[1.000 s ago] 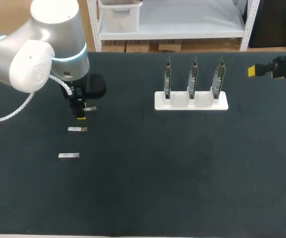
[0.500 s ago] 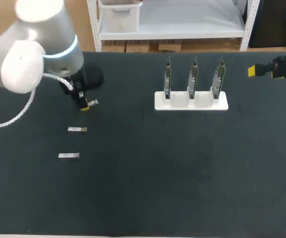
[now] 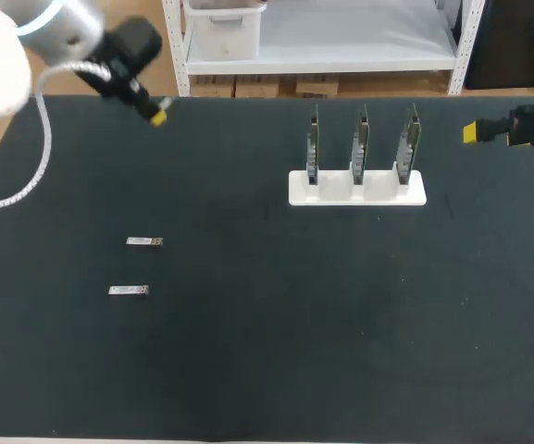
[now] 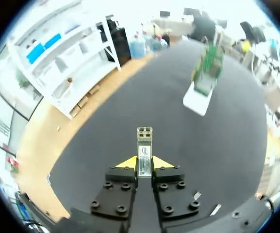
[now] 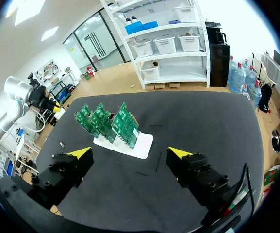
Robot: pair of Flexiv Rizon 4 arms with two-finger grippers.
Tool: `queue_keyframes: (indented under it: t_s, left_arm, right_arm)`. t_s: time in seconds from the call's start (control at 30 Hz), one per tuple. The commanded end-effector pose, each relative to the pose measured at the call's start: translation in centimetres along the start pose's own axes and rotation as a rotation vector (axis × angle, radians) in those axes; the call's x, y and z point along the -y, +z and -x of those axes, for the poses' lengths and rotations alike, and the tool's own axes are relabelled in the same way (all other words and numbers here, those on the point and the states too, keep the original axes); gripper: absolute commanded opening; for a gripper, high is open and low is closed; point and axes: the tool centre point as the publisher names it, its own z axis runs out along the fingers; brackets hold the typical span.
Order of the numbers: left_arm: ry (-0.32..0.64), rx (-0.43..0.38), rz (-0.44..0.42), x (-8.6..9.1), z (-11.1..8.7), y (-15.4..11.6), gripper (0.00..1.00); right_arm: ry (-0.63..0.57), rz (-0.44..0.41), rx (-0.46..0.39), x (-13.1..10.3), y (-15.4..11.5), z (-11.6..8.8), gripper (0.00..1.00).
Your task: Pick up the optical module with the left hand, and insert it into the network port with the right hand.
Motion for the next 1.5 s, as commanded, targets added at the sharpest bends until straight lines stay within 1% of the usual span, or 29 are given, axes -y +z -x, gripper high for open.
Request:
queue_keyframes:
  t_s: [0.03,0.1,0.23,0.3,0.4,0.47,0.6,0.7,0.9,0.97,1.0,1.03,1.07,1.17,1.2,1.3,1.4,1.5]
  left_arm:
    - [-0.237,0.536,0.055,1.0,1.1,-2.9,0.0]
    - [-0.245,0.601,0.019,1.4,2.3,-3.8,0.0]
    - [-0.211,0.674,-0.017,2.4,4.8,-5.0,0.0]
    - [-0.188,0.693,-0.027,2.8,6.0,-5.2,0.0]
    - [-0.166,0.717,-0.069,3.5,7.6,-5.3,0.0]
    - [-0.14,0.746,-0.109,4.3,8.9,-5.6,0.0]
    - [-0.07,0.807,-0.177,6.4,12.0,-6.5,0.0]
    - [0.006,0.845,-0.222,8.3,14.3,-7.1,0.0]
    - [0.134,0.907,-0.313,12.6,17.8,-8.3,0.0]
    - [0.163,0.92,-0.328,14.2,18.5,-8.6,0.0]
    - [0.194,0.933,-0.361,15.1,18.6,-8.9,0.0]
    - [0.216,0.941,-0.362,15.8,18.7,-9.1,0.0]
    - [0.255,0.954,-0.376,16.6,18.7,-9.3,0.0]
    - [0.329,0.96,-0.425,18.5,18.5,-9.3,0.0]
    - [0.338,0.959,-0.437,19.0,18.4,-9.1,0.0]
    - [0.356,0.956,-0.459,20.0,18.5,-8.3,0.0]
    - [0.326,0.953,-0.484,20.0,19.0,-7.7,0.0]
    - [0.297,0.955,-0.491,19.8,19.9,-6.9,0.0]
  right_arm:
    - [0.0,0.0,0.0,0.0,0.0,0.0,1.0]
    - [0.0,0.0,0.0,0.0,0.0,0.0,1.0]
    - [0.0,0.0,0.0,0.0,0.0,0.0,1.0]
    - [0.0,0.0,0.0,0.0,0.0,0.0,1.0]
    - [0.0,0.0,0.0,0.0,0.0,0.0,1.0]
    - [0.0,0.0,0.0,0.0,0.0,0.0,1.0]
    - [0.0,0.0,0.0,0.0,0.0,0.0,1.0]
    - [0.0,0.0,0.0,0.0,0.0,0.0,1.0]
    - [0.0,0.0,0.0,0.0,0.0,0.0,1.0]
    - [0.0,0.0,0.0,0.0,0.0,0.0,1.0]
    - [0.0,0.0,0.0,0.0,0.0,0.0,1.0]
    - [0.0,0.0,0.0,0.0,0.0,0.0,1.0]
    - [0.0,0.0,0.0,0.0,0.0,0.0,1.0]
    - [0.0,0.0,0.0,0.0,0.0,0.0,1.0]
    - [0.0,0.0,0.0,0.0,0.0,0.0,1.0]
    - [0.0,0.0,0.0,0.0,0.0,0.0,1.0]
    - [0.0,0.0,0.0,0.0,0.0,0.0,1.0]
    - [0.0,0.0,0.0,0.0,0.0,0.0,1.0]
